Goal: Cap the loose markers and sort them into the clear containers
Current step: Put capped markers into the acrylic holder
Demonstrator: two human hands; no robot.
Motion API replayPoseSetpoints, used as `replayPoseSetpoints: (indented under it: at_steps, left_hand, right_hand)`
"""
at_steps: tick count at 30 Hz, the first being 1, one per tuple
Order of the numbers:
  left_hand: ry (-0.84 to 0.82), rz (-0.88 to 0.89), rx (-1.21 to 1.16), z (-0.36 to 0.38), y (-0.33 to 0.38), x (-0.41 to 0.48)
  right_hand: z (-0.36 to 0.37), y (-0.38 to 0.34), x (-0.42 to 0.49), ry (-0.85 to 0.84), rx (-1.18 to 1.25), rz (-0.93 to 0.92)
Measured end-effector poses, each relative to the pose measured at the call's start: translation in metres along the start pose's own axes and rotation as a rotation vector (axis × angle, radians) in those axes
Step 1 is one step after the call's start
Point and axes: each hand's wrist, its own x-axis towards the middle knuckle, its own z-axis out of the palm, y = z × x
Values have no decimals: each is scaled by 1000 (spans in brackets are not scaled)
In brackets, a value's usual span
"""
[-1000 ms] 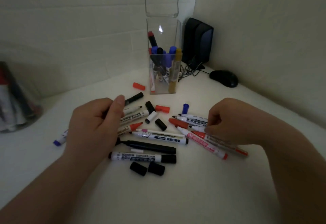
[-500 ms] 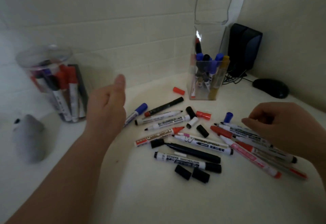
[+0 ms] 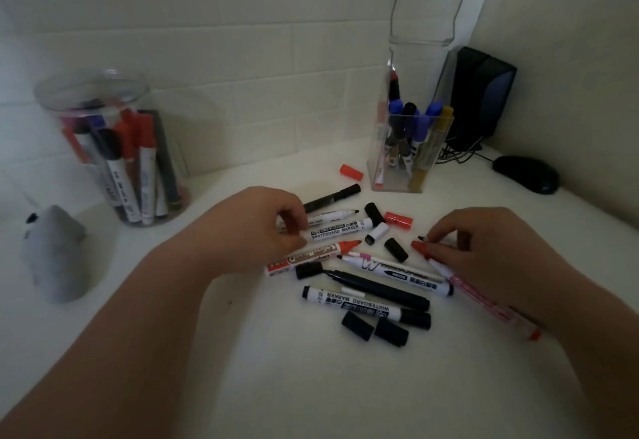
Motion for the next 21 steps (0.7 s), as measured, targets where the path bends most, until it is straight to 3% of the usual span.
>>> replayPoseSetpoints:
  at_steps: [6, 14, 17, 21]
  left_hand:
    - [-139, -9, 79, 9, 10, 1]
    - [-128, 11, 129, 13, 16, 0]
    - [-57, 55, -1, 13, 17, -1]
    - [-24, 201, -168, 14, 25, -4]
  right_hand:
    - [9, 3, 9, -33, -19, 44]
    - [10, -2, 10, 14, 30, 29]
    - [3, -6, 4, 152, 266, 16]
    - [-8, -13, -6, 165, 948, 141]
